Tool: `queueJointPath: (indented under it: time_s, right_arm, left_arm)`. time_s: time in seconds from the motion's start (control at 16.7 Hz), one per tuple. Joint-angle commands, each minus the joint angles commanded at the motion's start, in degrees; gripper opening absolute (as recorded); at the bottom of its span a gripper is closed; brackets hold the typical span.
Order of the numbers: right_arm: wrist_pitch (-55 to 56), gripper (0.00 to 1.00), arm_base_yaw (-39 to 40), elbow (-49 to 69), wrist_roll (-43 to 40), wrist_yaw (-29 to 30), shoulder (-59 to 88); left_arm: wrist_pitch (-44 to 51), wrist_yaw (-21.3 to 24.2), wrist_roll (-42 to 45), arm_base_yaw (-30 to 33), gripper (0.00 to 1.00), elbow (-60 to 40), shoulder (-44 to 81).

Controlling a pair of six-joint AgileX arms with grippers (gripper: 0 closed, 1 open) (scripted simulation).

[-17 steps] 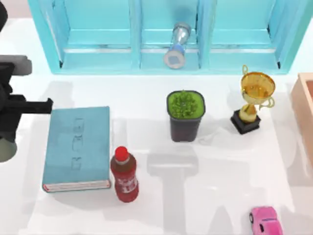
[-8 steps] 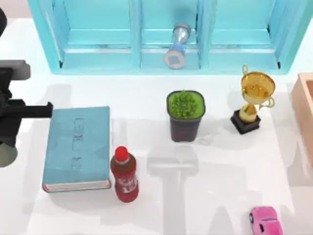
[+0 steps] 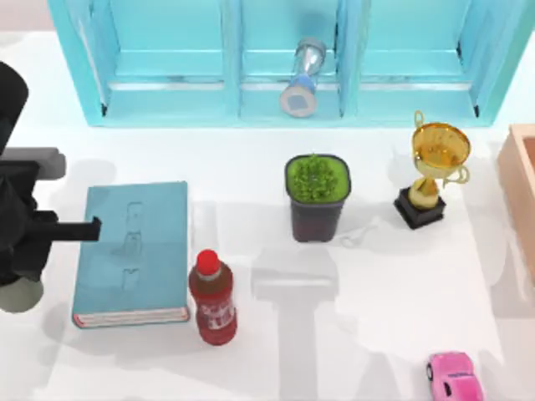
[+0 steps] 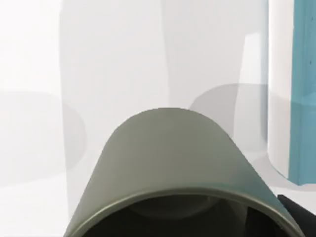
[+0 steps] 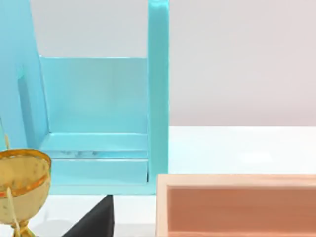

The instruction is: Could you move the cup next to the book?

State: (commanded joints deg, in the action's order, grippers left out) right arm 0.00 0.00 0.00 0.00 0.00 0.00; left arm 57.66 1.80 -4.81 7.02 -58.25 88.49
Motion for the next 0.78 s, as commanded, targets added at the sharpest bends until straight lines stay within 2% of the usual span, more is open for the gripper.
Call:
queueJointPath:
  time_s: [0.18,0.78]
  right_arm:
    - [0.0,1.00,0.0,0.0,0.0,0.0,0.0]
    - [0.0,1.00,0.0,0.0,0.0,0.0,0.0]
  left_arm:
    - [0.0,0.0,0.0,0.0,0.00,0.0,0.0]
    - [0.0,0.0,0.0,0.0,0.75,0.0,0.0]
